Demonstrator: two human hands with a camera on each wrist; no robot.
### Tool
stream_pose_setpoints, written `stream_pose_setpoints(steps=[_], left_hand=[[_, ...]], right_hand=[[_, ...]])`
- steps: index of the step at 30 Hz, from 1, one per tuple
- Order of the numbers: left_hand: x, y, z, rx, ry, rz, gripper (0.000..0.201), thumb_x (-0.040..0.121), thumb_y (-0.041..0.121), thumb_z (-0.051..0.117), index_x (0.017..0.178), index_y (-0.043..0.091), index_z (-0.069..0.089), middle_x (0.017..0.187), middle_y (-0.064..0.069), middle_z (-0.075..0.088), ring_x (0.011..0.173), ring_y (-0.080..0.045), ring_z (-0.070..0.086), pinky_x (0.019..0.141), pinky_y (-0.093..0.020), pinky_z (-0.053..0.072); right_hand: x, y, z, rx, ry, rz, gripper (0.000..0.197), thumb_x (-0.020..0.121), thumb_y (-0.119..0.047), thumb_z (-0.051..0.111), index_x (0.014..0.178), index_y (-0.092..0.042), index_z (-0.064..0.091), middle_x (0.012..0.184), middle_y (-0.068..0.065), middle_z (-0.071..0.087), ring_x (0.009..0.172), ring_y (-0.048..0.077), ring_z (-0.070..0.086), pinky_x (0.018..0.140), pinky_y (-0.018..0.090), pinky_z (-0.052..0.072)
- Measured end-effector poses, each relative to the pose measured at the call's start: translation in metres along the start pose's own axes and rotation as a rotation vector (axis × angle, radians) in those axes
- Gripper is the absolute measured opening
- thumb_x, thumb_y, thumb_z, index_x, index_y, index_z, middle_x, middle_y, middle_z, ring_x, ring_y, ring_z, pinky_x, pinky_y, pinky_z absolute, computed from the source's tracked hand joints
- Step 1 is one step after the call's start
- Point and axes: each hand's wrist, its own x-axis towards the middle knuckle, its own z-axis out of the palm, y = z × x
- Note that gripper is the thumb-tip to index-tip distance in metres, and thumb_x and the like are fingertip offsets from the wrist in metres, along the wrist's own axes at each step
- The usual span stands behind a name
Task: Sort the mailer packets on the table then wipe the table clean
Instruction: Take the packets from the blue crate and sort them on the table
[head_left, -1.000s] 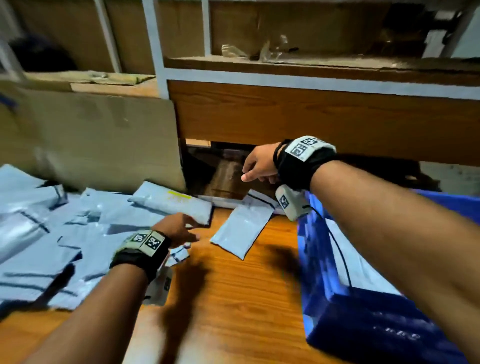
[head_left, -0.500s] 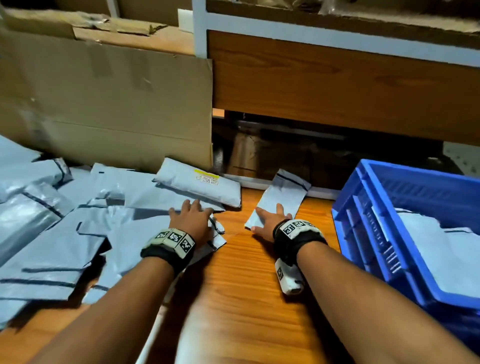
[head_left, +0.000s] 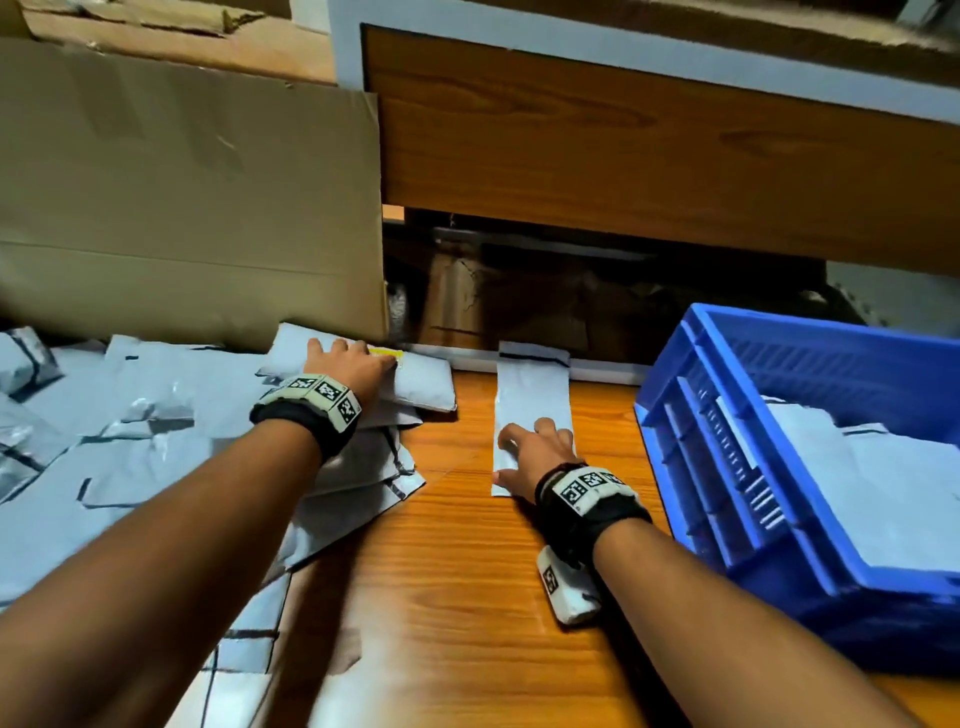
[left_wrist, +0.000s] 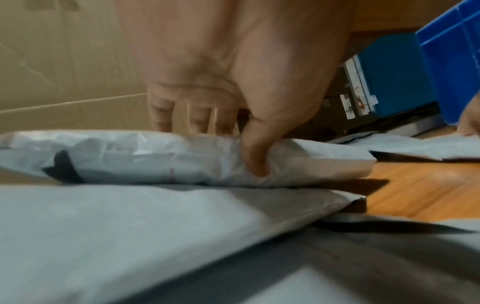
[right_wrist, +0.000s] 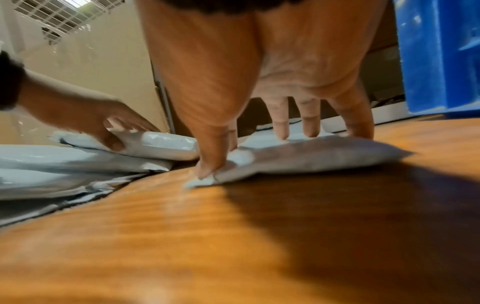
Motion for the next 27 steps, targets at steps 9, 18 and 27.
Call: stream_pose_setpoints(steps=[9, 18, 27], left_hand=[[-0.026, 0.033, -0.027, 0.039, 0.305, 0.106, 0.038, 0.097, 0.028, 0.039, 0.132, 0.037, 0.047, 0.117, -0.005, 0.061, 0.107, -0.029, 0.057, 0.086, -0.037, 0.037], [-0.072, 0.108, -0.019, -0.109, 0.009, 0.132, 0.031, 0.091, 0.028, 0.050, 0.120, 0.023, 0.061, 0.116, -0.005, 0.064, 0.108, -0.029, 0.060, 0.084, -0.038, 0.047], [-0.040, 0.066, -0.009, -0.653, -0.232, 0.064, 0.035, 0.092, 0.033, 0.061, 0.115, 0.007, 0.065, 0.115, -0.015, 0.065, 0.109, -0.029, 0.058, 0.088, -0.031, 0.043]], right_hand=[[-0.009, 0.020, -0.008, 0.087, 0.089, 0.086, 0.065, 0.081, -0.039, 0.068, 0.138, -0.048, 0.037, 0.156, 0.006, 0.018, 0.135, 0.040, 0.026, 0.108, 0.051, 0.029], [-0.035, 0.055, -0.006, -0.085, 0.036, 0.015, 0.055, 0.086, -0.026, 0.059, 0.134, -0.045, 0.040, 0.131, 0.004, 0.043, 0.122, 0.035, 0.038, 0.099, 0.047, 0.040], [-0.032, 0.069, -0.007, -0.160, 0.049, -0.031, 0.056, 0.086, -0.048, 0.061, 0.136, -0.047, 0.035, 0.134, 0.005, 0.040, 0.125, 0.033, 0.036, 0.101, 0.050, 0.037]])
